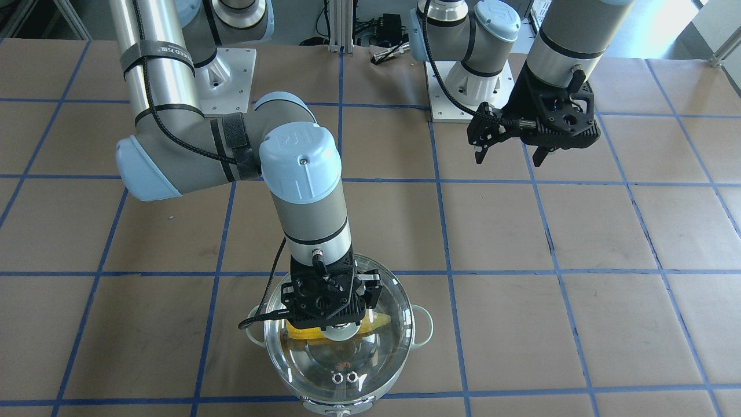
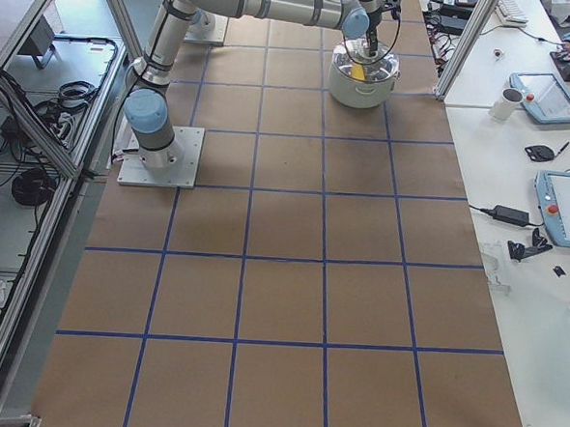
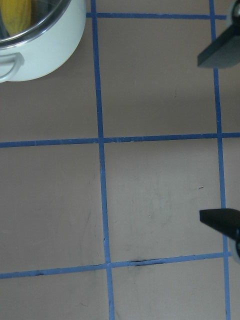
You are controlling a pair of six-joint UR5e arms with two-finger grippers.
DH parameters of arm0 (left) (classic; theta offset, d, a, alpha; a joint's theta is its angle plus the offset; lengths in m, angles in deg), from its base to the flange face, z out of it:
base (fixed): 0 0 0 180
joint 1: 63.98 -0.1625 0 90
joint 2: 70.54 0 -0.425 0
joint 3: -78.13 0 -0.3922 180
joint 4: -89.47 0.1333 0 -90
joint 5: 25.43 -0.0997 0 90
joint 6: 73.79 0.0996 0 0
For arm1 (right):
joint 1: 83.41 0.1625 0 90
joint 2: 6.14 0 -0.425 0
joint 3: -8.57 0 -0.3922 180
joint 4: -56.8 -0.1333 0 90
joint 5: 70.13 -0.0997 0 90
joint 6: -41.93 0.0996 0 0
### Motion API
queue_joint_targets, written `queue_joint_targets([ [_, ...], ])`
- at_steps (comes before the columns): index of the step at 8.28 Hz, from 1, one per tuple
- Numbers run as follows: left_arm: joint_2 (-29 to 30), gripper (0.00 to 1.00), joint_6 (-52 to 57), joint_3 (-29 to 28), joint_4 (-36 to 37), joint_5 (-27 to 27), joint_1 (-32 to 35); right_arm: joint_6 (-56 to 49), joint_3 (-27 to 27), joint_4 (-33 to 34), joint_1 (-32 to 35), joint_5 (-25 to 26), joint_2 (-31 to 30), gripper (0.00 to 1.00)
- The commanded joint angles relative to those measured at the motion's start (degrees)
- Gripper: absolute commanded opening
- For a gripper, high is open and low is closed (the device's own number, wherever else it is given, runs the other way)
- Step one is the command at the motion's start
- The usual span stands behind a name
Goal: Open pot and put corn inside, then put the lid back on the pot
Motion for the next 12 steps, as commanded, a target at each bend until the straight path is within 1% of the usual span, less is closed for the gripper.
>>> queue_joint_targets([
  [1, 0.0, 1.0, 0.1, 0.0, 0.0, 0.0, 0.0, 0.0, 0.1, 0.1, 0.0, 0.3, -0.1, 0.42],
  [4, 0.0, 1.0, 0.1, 0.0, -0.1, 0.0, 0.0, 0.0, 1.1, 1.9, 0.0, 0.2, -0.1, 0.42],
  [11, 0.1, 1.0, 0.1, 0.0, -0.1, 0.0, 0.0, 0.0, 1.6, 2.2, 0.0, 0.2, -0.1, 0.41],
  [12, 0.1, 1.0, 0.1, 0.0, -0.1, 0.0, 0.0, 0.0, 2.1, 3.2, 0.0, 0.2, -0.2, 0.41],
])
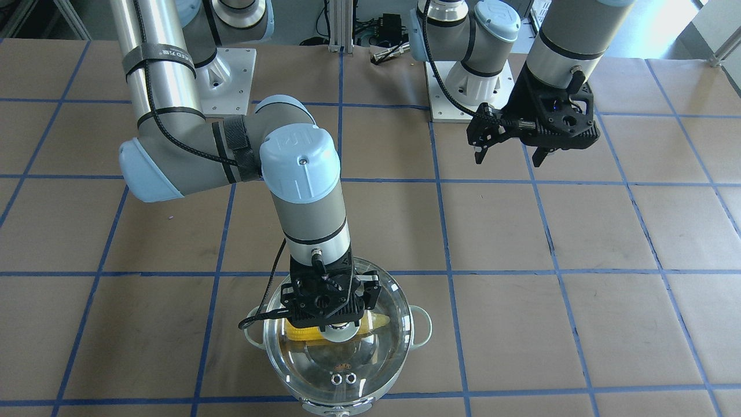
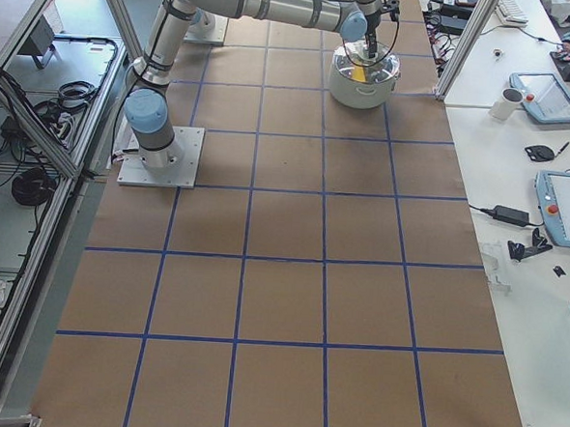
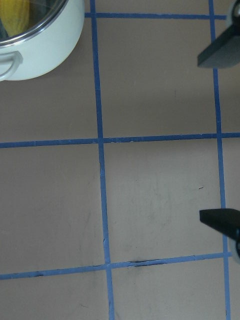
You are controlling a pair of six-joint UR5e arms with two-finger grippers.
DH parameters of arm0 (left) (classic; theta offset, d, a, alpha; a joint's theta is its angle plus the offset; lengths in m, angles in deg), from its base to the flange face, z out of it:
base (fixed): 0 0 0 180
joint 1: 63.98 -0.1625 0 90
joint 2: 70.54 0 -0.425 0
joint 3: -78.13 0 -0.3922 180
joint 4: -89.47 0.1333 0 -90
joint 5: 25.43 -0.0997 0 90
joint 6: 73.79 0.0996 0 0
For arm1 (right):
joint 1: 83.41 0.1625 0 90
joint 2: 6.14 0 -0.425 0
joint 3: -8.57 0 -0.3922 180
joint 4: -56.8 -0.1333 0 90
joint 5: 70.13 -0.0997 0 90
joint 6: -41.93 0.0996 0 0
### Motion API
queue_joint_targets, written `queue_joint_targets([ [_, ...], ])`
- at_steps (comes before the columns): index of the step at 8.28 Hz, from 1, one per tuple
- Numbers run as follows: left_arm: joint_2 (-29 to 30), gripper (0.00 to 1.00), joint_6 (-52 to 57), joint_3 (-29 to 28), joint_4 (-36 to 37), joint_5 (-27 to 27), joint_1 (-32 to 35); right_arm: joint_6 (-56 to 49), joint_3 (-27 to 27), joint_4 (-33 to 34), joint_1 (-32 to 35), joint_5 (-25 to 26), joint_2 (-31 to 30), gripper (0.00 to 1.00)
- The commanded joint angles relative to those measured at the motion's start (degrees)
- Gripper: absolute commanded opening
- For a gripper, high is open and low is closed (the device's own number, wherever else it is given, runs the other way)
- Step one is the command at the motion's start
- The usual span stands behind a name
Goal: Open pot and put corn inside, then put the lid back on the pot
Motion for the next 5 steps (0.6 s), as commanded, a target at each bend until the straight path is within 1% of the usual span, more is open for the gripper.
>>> queue_joint_targets([
  [1, 0.0, 1.0, 0.0, 0.0, 0.0, 0.0, 0.0, 0.0, 1.1, 1.5, 0.0, 0.1, -0.1, 0.41],
  [2, 0.0, 1.0, 0.0, 0.0, 0.0, 0.0, 0.0, 0.0, 1.1, 1.5, 0.1, 0.1, -0.1, 0.41],
  [3, 0.0, 1.0, 0.0, 0.0, 0.0, 0.0, 0.0, -0.1, 1.2, 1.5, 0.1, 0.2, -0.1, 0.53],
  [4, 0.0, 1.0, 0.0, 0.0, -0.1, 0.0, 0.0, 0.3, 1.2, 1.4, 0.1, 0.2, -0.2, 0.84],
  [5, 0.0, 1.0, 0.0, 0.0, 0.0, 0.0, 0.0, 0.4, 1.3, 1.3, 0.1, 0.1, -0.2, 1.0],
])
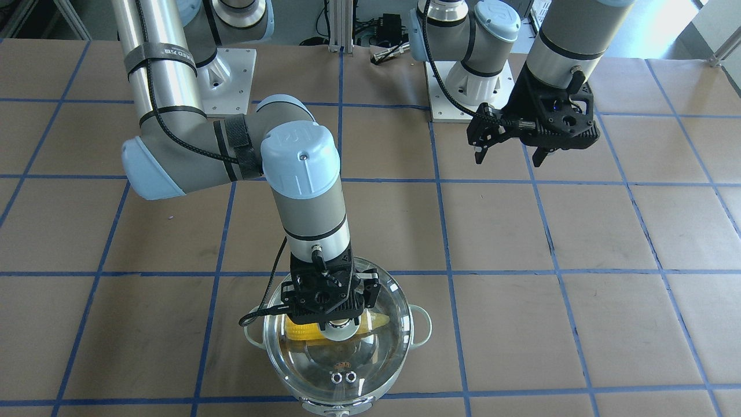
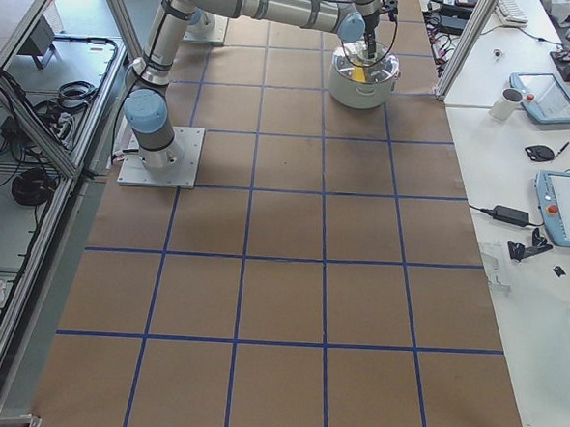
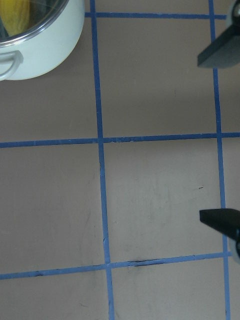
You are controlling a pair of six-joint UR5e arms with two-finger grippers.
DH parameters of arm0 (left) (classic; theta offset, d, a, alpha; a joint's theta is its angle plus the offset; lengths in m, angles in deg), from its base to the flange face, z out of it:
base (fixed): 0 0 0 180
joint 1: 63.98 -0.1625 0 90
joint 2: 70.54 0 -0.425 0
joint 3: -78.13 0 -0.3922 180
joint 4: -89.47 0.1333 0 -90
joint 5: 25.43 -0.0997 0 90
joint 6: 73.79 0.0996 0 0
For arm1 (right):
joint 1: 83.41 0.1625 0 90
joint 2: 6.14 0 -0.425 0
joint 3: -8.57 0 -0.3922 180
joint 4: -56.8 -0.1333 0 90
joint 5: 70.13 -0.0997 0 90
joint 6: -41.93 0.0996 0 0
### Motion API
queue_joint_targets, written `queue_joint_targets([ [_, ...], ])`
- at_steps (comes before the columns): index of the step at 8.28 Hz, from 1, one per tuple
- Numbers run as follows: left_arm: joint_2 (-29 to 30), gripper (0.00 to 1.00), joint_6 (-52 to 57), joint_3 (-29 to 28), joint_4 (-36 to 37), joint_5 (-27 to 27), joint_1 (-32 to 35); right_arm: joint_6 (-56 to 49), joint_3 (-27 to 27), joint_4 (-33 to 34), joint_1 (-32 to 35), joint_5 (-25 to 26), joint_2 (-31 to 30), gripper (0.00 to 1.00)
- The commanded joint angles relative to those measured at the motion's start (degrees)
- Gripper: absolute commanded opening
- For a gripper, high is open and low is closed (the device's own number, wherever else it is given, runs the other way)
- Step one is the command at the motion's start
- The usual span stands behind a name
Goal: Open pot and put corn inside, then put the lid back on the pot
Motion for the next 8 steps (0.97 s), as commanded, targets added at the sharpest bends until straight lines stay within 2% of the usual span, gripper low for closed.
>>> queue_joint_targets([
  [1, 0.0, 1.0, 0.0, 0.0, -0.1, 0.0, 0.0, 0.2, 0.1, -0.4, 0.0, -0.1, -0.5, 1.0],
  [3, 0.0, 1.0, 0.1, 0.0, -0.1, 0.0, 0.0, -0.3, 0.1, -1.4, -0.1, -0.3, -2.6, 1.0],
  [5, 0.0, 1.0, 0.1, 0.0, -0.1, 0.0, 0.0, -2.2, 0.9, -8.8, -0.8, -0.1, -6.9, 1.0],
  [6, 0.0, 1.0, 0.1, 0.0, -0.1, 0.0, 0.0, -2.4, 2.3, -11.4, -2.4, 0.0, -10.2, 1.0],
  [8, 0.1, 1.0, 0.2, 0.1, -0.1, 0.0, 0.0, -3.8, 6.7, -17.8, -10.4, -0.8, -19.4, 1.0],
])
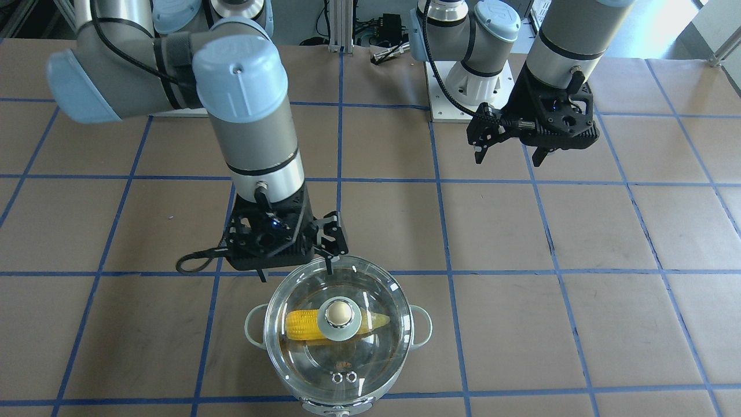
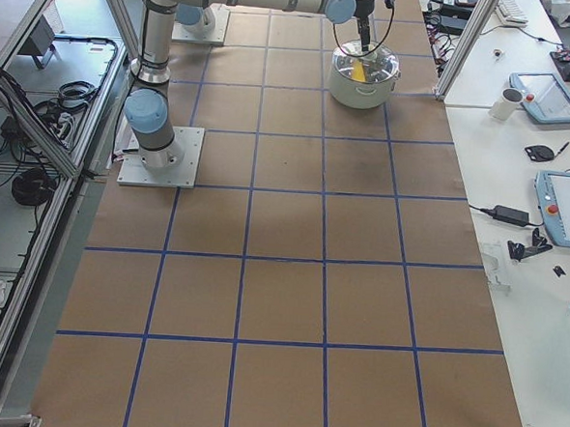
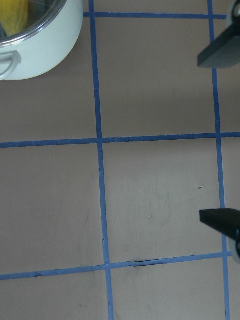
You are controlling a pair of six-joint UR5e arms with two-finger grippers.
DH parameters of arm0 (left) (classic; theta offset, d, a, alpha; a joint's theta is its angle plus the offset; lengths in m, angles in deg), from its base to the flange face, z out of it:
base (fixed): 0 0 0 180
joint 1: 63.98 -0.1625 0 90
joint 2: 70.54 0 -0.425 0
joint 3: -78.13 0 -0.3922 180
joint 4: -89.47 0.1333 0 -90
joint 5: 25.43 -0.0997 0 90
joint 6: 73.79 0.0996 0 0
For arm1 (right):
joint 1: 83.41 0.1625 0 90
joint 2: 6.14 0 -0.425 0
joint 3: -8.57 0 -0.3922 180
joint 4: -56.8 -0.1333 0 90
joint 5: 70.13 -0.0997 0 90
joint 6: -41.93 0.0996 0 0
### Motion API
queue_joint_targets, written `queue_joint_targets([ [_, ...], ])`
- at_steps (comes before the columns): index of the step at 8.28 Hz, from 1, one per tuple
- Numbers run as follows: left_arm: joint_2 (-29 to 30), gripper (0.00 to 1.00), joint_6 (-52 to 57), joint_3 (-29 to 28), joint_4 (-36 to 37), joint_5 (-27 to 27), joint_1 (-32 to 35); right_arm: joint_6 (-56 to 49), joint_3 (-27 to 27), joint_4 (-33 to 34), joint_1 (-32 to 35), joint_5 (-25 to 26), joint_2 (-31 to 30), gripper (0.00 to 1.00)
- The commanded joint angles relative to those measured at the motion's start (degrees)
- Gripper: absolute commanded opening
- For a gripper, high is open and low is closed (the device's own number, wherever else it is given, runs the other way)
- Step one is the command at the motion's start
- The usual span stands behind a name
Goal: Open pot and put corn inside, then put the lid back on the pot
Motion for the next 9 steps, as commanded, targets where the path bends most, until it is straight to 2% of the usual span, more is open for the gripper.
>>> queue_joint_targets([
  [1, 0.0, 1.0, 0.0, 0.0, 0.0, 0.0, 0.0, -2.7, 4.7, -12.4, -8.9, -0.2, -12.3, 1.0],
  [4, 0.0, 1.0, 0.0, 0.0, 0.2, 0.0, 0.0, -2.9, 5.6, -26.3, -10.2, 0.7, -19.0, 1.0],
  [6, 0.1, 1.0, -0.5, 0.0, 0.3, 0.0, 0.0, -2.6, 6.2, -28.5, -10.2, 1.3, -20.2, 1.0],
  [9, 0.1, 1.0, -0.8, 0.0, 0.3, 0.0, 0.0, -2.9, 6.6, -28.1, -9.9, 2.2, -20.7, 1.0],
])
